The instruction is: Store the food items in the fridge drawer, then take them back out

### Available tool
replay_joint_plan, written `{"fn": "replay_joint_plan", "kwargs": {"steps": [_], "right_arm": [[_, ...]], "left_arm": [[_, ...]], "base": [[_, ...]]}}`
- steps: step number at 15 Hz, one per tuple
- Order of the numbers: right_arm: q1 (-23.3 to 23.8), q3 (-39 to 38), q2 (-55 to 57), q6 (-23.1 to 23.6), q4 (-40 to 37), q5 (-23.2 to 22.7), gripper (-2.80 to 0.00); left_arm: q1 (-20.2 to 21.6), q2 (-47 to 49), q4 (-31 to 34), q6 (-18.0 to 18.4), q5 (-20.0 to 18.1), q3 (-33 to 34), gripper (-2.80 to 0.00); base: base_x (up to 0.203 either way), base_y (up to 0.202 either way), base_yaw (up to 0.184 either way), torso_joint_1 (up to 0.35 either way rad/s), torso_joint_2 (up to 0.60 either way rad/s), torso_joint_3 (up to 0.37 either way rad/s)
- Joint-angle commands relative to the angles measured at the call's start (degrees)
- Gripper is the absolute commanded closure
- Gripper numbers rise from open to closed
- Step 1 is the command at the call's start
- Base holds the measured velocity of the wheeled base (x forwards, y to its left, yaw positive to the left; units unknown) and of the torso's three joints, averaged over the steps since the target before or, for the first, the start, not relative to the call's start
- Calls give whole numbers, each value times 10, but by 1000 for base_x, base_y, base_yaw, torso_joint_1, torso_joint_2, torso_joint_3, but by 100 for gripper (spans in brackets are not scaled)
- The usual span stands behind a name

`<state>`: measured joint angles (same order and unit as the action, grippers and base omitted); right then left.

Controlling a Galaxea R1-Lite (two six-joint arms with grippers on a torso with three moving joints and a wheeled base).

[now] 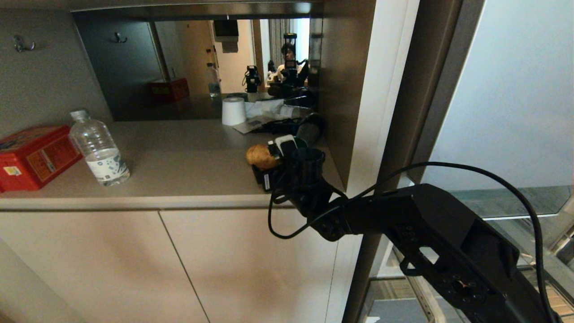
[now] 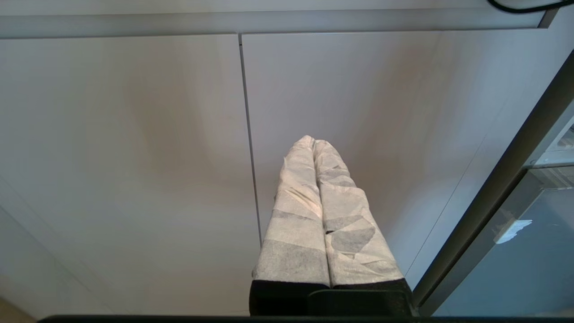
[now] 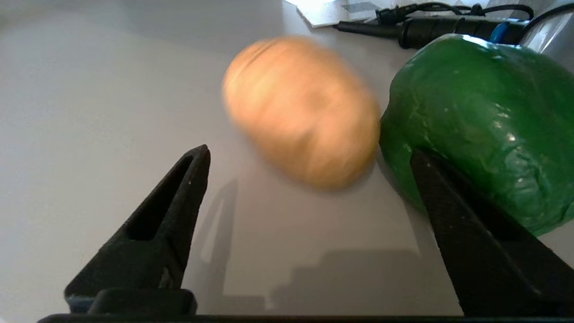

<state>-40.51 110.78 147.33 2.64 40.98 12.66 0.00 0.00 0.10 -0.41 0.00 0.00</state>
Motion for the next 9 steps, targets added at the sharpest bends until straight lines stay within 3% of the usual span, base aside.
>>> {"fn": "replay_joint_plan", "kwargs": {"steps": [1, 7, 9], "right_arm": [[0, 0, -13, 0, 4, 2, -280], [0, -10, -86, 0, 32, 45, -280], [-2, -65, -144, -4, 31, 50, -280]], "left_arm": [[0, 0, 0, 0, 0, 0, 0], [0, 0, 0, 0, 0, 0, 0], [0, 0, 0, 0, 0, 0, 0]], "base": [[0, 0, 0, 0, 0, 0], [0, 0, 0, 0, 0, 0], [0, 0, 0, 0, 0, 0]]}}
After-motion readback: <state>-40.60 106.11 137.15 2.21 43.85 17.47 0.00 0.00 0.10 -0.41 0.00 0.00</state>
